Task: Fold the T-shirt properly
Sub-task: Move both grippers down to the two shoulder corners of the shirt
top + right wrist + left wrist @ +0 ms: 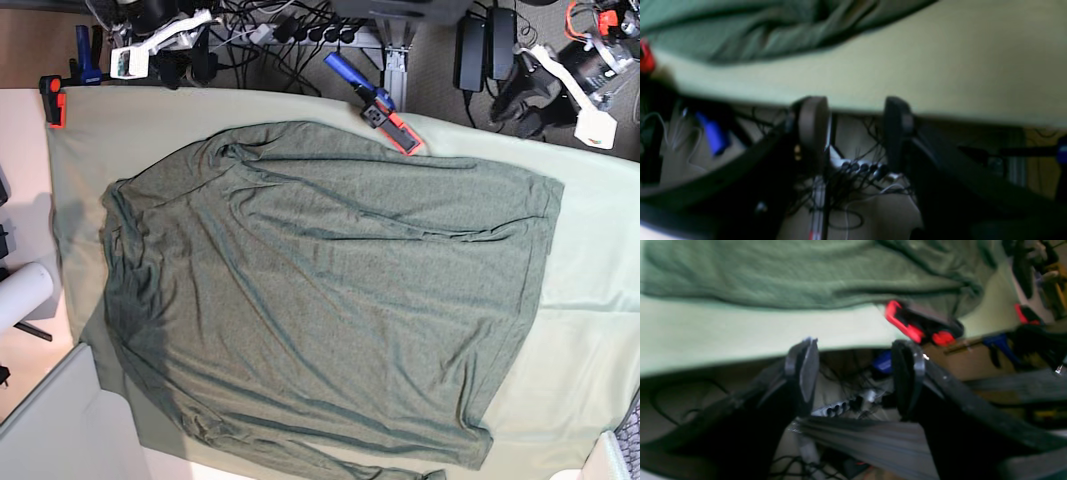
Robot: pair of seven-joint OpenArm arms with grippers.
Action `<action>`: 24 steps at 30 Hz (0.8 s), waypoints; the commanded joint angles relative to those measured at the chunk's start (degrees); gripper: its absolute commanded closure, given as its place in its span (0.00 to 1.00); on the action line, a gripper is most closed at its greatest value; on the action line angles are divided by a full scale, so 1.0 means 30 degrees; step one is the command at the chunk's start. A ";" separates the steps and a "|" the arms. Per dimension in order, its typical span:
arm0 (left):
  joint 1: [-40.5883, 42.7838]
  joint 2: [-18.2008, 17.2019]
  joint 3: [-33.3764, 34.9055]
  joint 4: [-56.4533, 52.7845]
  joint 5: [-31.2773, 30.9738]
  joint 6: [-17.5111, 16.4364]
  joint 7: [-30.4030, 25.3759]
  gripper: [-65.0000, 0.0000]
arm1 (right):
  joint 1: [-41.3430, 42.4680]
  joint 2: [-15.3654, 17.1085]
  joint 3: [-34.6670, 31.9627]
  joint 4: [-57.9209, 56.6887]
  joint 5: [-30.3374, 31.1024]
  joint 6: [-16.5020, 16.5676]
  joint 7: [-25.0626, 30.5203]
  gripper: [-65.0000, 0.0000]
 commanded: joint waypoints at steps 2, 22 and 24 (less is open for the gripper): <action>-0.0466 -0.0109 -0.0474 0.0299 -0.0335 -0.0325 0.0131 0.42 | 0.0561 0.0146 0.0707 0.0306 0.0532 0.0051 -0.0124 0.57; -0.5727 -0.1078 -0.2062 -0.4918 0.0860 -0.0325 0.0138 0.41 | 0.3592 0.0153 0.1326 -0.1056 -0.0182 -0.0758 -0.0641 0.32; -0.6084 -0.1122 -0.2062 -0.5304 0.1195 -0.0325 0.0138 0.42 | 0.3825 0.0153 0.1326 -0.1537 -0.0379 -0.0889 -0.0641 0.32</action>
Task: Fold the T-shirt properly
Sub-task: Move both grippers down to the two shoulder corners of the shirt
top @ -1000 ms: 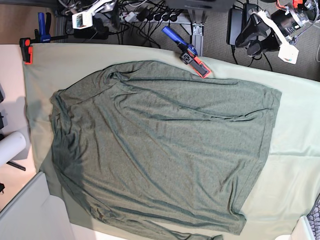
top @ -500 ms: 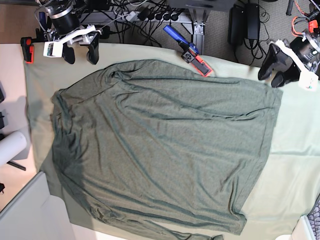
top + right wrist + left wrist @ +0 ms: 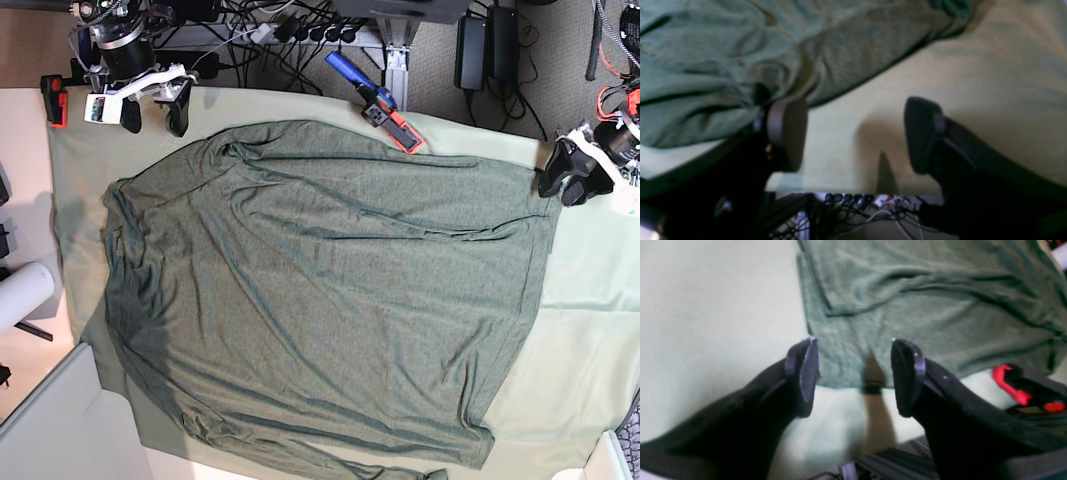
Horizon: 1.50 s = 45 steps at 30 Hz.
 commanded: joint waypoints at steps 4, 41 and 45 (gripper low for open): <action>-0.0160 -0.0255 -0.0095 0.0146 0.0095 -0.0259 -0.0510 0.42 | 0.0503 0.0255 0.0233 -0.0663 0.0066 -0.0262 0.0437 0.32; -0.0153 -0.0306 0.1676 0.0146 0.1515 -0.0146 -0.1049 0.42 | 0.4269 0.0189 0.0226 -0.3534 0.0925 -0.0831 0.0015 0.32; -0.0153 -0.0313 0.1676 0.0138 0.1515 -0.0138 -0.1056 0.43 | 0.4823 0.0182 0.0226 -0.4000 0.0918 -0.0831 0.0015 0.32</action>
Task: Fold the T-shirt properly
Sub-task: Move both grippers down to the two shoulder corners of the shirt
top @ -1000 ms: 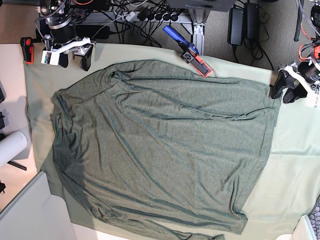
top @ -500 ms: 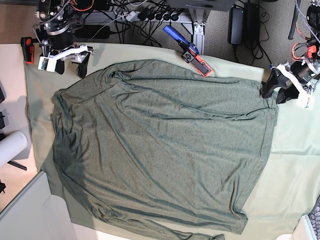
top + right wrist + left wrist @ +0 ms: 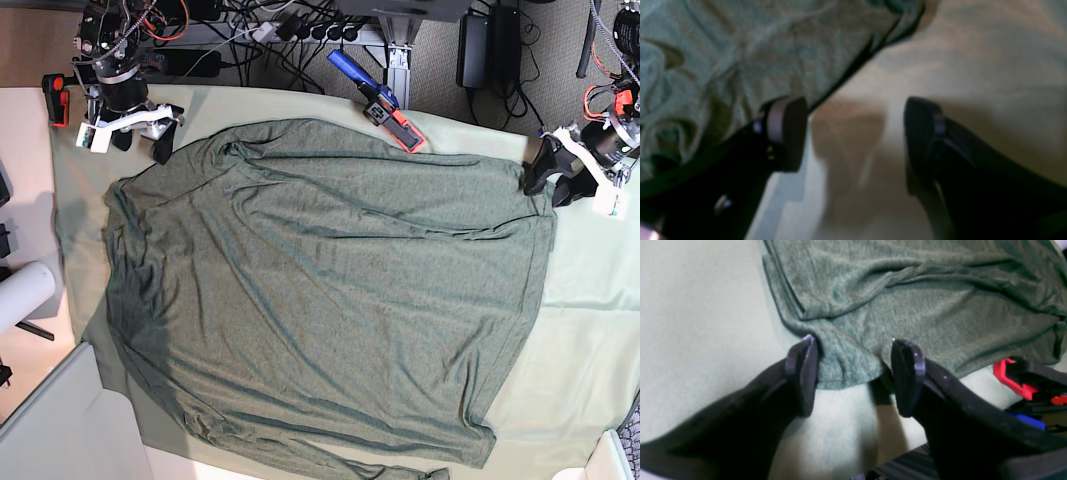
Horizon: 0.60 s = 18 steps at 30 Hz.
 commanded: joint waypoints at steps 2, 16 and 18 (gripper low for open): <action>0.0022 -0.0168 -0.0044 0.0219 -0.0036 -0.0197 0.0015 0.48 | 0.0335 0.0291 0.0189 0.0262 0.0219 0.0051 0.0444 0.32; 0.0022 -0.0168 -0.0044 0.0219 0.0495 -0.0204 -0.0568 0.99 | 0.0954 -0.2069 -0.0066 0.0226 -0.0007 0.0044 0.0175 0.32; 0.0022 -0.0168 -0.0044 0.0219 0.0882 -0.0204 -0.0568 1.00 | 0.1093 -0.2193 -0.0066 0.0226 -0.0386 0.0036 0.0204 0.32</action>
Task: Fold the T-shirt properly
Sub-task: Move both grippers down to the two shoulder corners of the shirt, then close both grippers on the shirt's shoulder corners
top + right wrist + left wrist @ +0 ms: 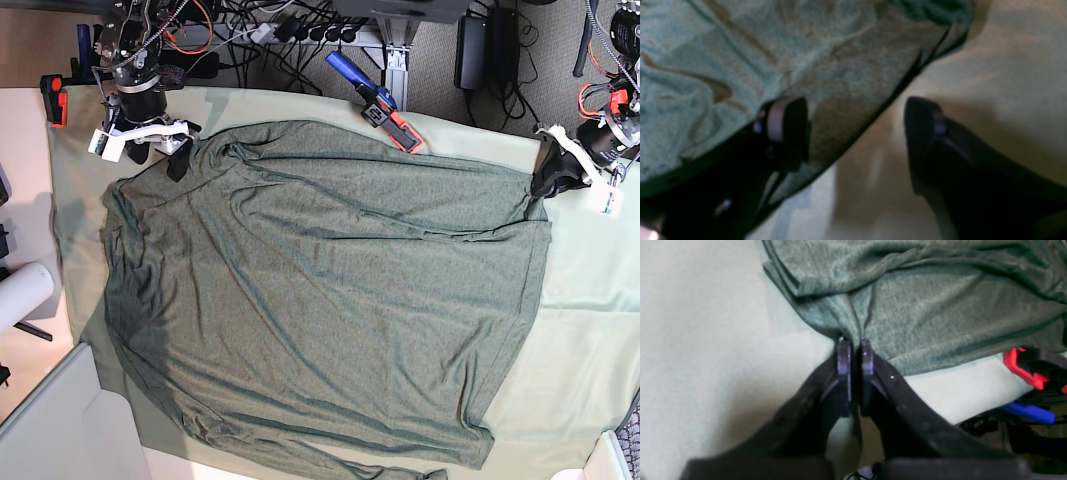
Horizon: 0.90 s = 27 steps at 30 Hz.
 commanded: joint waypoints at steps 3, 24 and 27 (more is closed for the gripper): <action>0.0007 -0.0211 -0.0117 0.0233 -0.0087 -0.0197 -0.0277 1.00 | 0.0437 0.0095 0.0066 0.0226 -0.0335 0.0051 -0.0080 0.32; 0.0022 -0.0211 -0.0153 0.0240 -0.0554 -0.0303 -0.0255 1.00 | 0.0940 0.0087 0.0073 0.0226 -0.1690 0.0058 -0.0277 1.00; 0.0022 -0.0204 -0.0299 0.0255 -0.0758 -0.0303 -0.0160 1.00 | 0.0933 0.0124 0.0073 0.0226 -0.1683 0.0058 -0.0743 1.00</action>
